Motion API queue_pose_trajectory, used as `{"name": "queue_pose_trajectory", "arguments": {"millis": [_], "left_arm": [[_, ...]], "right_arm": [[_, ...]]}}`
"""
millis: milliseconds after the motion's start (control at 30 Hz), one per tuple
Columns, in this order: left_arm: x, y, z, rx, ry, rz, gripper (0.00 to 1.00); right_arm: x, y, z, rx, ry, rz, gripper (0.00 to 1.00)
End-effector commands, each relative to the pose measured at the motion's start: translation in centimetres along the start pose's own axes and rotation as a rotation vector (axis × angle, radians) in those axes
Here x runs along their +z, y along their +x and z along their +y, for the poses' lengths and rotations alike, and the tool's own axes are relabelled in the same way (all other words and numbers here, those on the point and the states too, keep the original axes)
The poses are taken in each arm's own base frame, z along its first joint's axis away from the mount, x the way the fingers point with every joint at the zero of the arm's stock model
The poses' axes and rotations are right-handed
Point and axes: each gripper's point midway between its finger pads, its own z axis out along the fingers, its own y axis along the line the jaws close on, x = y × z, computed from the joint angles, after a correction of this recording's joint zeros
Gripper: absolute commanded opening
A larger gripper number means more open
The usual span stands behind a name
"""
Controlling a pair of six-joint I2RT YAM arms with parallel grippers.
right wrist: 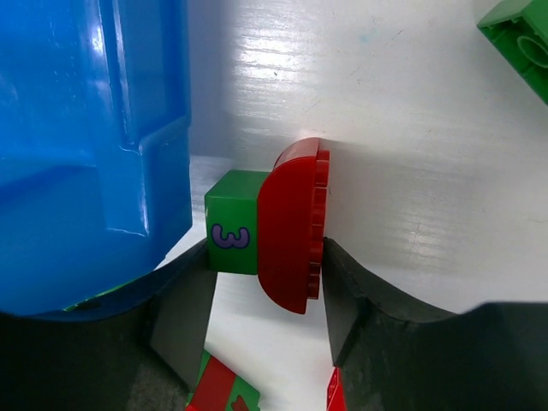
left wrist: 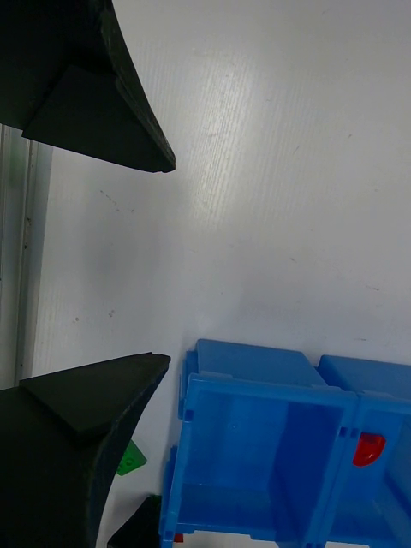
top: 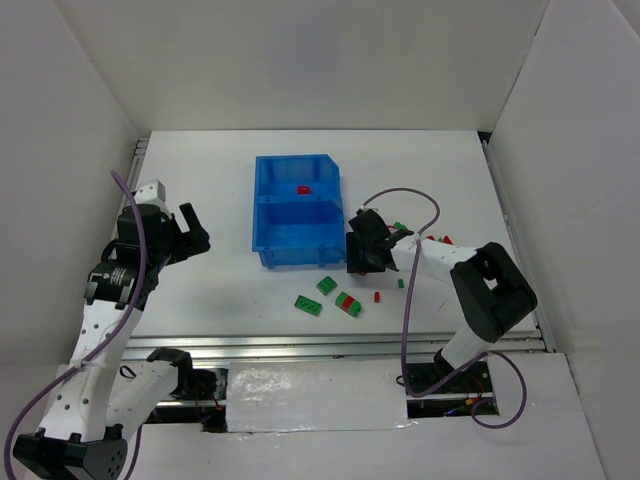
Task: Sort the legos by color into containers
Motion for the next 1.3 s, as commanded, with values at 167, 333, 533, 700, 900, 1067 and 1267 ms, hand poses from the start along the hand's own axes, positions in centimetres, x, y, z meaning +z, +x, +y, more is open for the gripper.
{"name": "queue_pose_trajectory", "arguments": {"millis": [167,333,533,700,900,1067,1267], "left_arm": [[0.0,-0.6,-0.4,0.011,0.024,-0.030,1.00],[-0.1,-0.7,-0.7,0.009,0.039,-0.033,0.99],[-1.7,-1.2,-5.5,-0.015,0.293,-0.001,0.99],[-6.0,-1.8,-14.0,-0.134,0.765,0.059,0.99],[-8.7,0.0,-23.0,-0.085,0.966,0.133,1.00],[-6.8,1.5,-24.4,-0.064,0.892,0.150,0.96],[-5.9,3.3,-25.1,-0.047,0.872,0.201,0.93]], "right_arm": [[-0.8,-1.9,-0.2,-0.006,0.046,-0.076,0.38],[-3.8,-3.4,0.1,0.022,0.003,-0.194,0.29],[-9.5,-5.1,1.1,0.016,-0.082,-0.337,0.28],[-16.0,-5.3,7.2,-0.025,-0.336,-0.455,0.30],[-22.2,-6.0,13.6,-0.005,-0.545,-0.524,0.34],[-24.1,-5.6,15.1,-0.018,-0.580,-0.547,0.34],[-25.3,-5.5,15.4,-0.007,-0.623,-0.577,0.35]]}}
